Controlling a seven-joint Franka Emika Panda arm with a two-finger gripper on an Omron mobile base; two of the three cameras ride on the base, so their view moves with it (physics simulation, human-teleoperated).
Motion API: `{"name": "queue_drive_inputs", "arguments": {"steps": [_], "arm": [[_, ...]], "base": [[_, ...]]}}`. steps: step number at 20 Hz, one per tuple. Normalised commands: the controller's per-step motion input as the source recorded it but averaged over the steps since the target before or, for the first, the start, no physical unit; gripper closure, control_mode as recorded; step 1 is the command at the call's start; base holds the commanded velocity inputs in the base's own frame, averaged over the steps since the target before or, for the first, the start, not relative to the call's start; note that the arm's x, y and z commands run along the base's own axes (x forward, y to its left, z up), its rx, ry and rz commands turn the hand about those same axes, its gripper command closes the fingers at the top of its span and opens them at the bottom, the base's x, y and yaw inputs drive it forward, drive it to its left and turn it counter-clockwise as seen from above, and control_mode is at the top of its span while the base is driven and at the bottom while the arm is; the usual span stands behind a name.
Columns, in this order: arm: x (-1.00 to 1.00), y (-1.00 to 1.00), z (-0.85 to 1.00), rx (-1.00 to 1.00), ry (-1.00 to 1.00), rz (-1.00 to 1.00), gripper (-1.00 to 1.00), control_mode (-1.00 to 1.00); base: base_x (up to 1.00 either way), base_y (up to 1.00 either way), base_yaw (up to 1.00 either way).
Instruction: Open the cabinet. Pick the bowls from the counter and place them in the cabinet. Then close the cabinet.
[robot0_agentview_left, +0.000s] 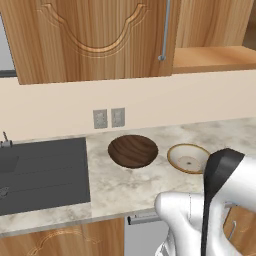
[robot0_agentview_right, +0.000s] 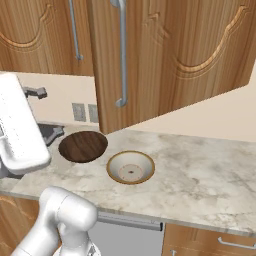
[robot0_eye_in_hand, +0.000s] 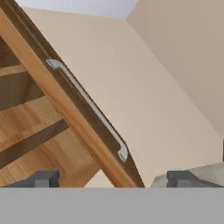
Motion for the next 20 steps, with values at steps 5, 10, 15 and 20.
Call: {"name": "queue_drive_inputs", "arguments": {"steps": [5, 10, 15, 20], "arm": [[0.83, -0.01, 0.0, 0.0, 0.04, -0.11, -1.0, -1.0], [0.63, 0.0, 0.0, 0.0, 0.02, -0.01, -1.0, -1.0], [0.42, -0.02, 0.0, 0.0, 0.0, 0.0, -1.0, -1.0], [0.39, -0.11, 0.0, 0.0, 0.0, -0.03, -1.0, -1.0]], "base": [[0.0, 0.0, 0.0], [0.0, 0.0, 0.0], [0.0, 0.0, 0.0], [0.0, 0.0, 0.0]]}}
